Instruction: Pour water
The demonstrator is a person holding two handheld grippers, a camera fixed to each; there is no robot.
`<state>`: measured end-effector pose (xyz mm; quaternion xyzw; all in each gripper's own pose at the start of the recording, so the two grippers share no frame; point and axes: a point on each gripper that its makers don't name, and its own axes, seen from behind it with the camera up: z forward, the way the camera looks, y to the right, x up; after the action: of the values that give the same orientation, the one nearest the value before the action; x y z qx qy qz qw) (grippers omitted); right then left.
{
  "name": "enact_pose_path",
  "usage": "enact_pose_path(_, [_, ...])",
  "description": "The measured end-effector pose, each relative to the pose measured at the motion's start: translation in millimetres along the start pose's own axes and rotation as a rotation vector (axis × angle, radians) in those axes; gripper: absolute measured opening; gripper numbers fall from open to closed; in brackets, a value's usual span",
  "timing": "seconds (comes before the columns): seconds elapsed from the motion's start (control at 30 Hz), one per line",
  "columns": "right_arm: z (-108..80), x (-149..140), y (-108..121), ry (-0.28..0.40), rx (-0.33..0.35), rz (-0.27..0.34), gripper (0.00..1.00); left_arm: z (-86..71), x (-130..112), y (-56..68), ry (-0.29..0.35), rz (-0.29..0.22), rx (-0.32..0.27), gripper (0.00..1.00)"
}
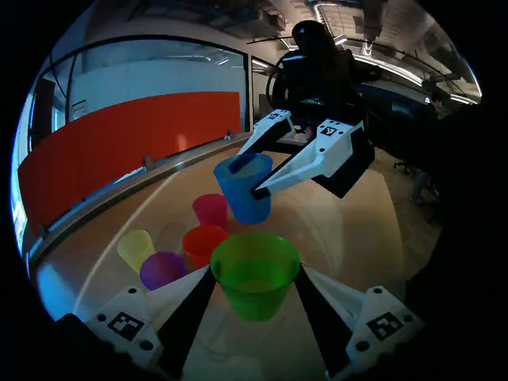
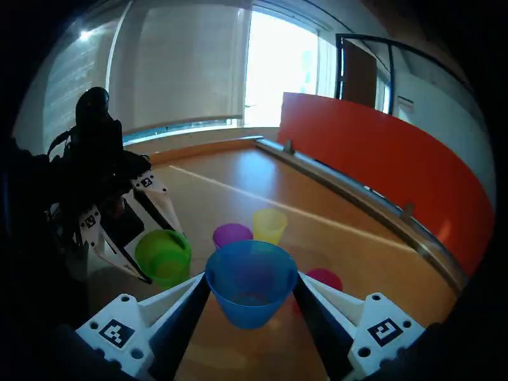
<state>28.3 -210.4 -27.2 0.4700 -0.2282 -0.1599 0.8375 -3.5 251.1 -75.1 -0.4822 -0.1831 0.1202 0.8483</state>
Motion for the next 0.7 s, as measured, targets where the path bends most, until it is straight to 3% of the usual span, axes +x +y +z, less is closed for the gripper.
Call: enact_pose_path(0.7, [7.6, -44.1, -11.2, -0.074, 0.053, -0.025, 0.92, 8.8, -31.4, 3.8, -0.120, 0.043, -0.035, 0.85])
